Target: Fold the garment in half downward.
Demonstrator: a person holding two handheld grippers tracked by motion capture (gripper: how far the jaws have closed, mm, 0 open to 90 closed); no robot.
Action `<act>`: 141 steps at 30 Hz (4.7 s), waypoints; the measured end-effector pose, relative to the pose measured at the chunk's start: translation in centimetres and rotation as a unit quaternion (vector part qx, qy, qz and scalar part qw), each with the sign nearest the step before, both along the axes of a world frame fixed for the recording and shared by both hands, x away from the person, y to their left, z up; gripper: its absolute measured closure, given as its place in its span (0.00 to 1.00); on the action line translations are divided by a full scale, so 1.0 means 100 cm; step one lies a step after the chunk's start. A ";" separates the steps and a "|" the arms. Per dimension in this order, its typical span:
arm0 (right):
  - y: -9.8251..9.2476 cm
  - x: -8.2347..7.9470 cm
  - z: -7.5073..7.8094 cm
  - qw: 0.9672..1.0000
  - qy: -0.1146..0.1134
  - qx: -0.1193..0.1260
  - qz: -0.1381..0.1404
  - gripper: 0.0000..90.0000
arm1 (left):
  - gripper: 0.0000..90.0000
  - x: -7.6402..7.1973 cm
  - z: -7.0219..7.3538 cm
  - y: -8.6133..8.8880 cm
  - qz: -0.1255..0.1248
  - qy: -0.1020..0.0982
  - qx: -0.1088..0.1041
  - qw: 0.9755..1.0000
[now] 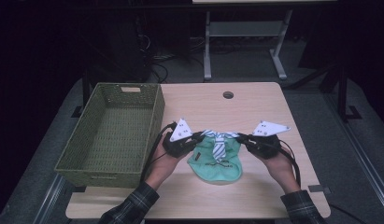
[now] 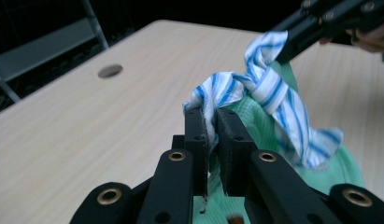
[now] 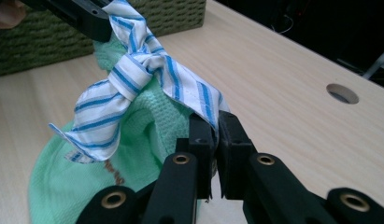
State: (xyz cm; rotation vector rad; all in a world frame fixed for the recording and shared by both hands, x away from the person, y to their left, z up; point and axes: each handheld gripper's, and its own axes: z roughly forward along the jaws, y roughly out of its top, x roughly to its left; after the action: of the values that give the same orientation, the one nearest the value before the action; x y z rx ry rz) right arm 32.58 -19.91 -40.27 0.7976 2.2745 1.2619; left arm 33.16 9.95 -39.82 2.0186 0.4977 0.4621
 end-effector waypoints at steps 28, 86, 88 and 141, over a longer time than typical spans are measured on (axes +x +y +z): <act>-0.001 -0.043 -0.036 0.996 0.078 -0.011 0.048 0.80 | 0.81 -0.040 -0.037 0.011 -0.051 0.094 0.048 0.993; 0.015 -0.048 -0.060 0.981 0.165 -0.028 0.097 0.99 | 0.91 -0.027 -0.046 -0.007 -0.035 0.206 0.104 0.972; 0.013 -0.048 -0.055 0.984 0.152 -0.017 0.094 0.99 | 0.90 -0.028 -0.036 -0.004 -0.035 0.199 0.085 0.976; 0.025 0.042 -0.059 0.992 0.123 0.010 0.021 1.00 | 0.99 -0.054 -0.023 -0.001 -0.054 0.191 0.024 0.980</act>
State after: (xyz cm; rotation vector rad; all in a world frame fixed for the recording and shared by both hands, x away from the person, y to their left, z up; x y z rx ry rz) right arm 36.73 -17.37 -46.18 0.9660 2.4865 1.2668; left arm 27.76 9.85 -42.15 2.1776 0.6095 0.0156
